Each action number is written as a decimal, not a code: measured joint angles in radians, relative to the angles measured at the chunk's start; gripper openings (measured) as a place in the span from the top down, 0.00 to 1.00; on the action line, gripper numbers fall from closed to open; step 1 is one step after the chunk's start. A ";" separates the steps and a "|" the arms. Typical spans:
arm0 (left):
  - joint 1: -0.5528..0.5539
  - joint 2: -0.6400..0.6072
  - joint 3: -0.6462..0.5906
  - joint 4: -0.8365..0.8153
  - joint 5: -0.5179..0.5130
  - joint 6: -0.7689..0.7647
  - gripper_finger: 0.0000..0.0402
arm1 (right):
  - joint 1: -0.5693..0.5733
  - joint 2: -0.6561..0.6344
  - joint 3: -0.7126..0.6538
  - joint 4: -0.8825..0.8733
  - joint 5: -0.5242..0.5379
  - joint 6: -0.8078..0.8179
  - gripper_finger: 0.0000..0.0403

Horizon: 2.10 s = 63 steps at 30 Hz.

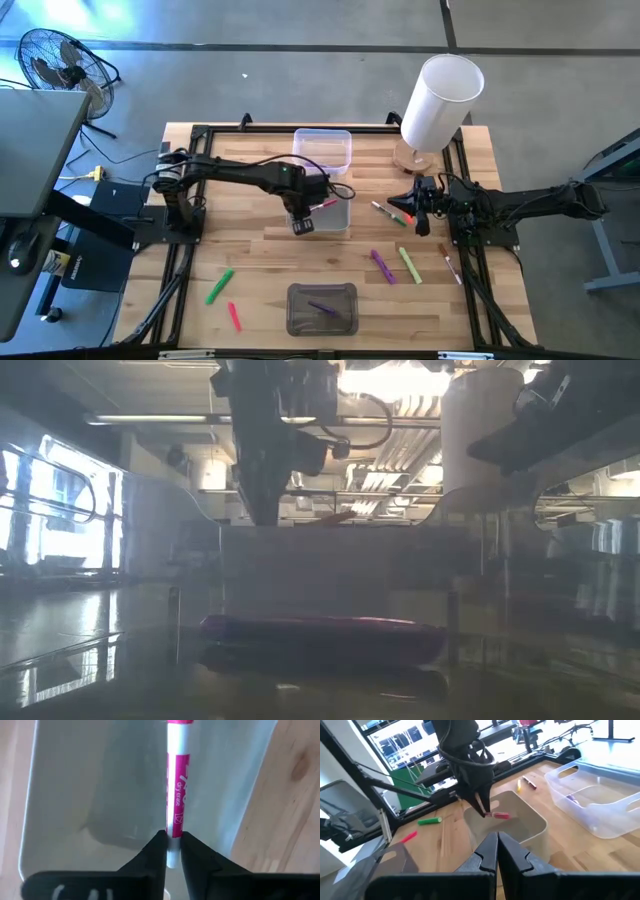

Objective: Pick & Place Markers
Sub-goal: Put the pink marker into the gray bin, then put the orange pen into the black bin

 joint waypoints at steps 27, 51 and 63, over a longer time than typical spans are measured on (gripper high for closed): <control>-0.010 -0.037 0.330 -0.345 -0.096 0.021 0.94 | 0.000 0.000 0.000 -0.001 0.041 0.020 1.00; -0.340 -0.654 -0.457 -0.011 -0.187 -0.428 1.00 | 0.000 0.014 0.000 0.025 0.093 0.048 1.00; -0.418 -1.181 -0.786 0.097 -0.355 -0.337 1.00 | 0.032 0.223 0.469 -0.645 0.368 0.080 1.00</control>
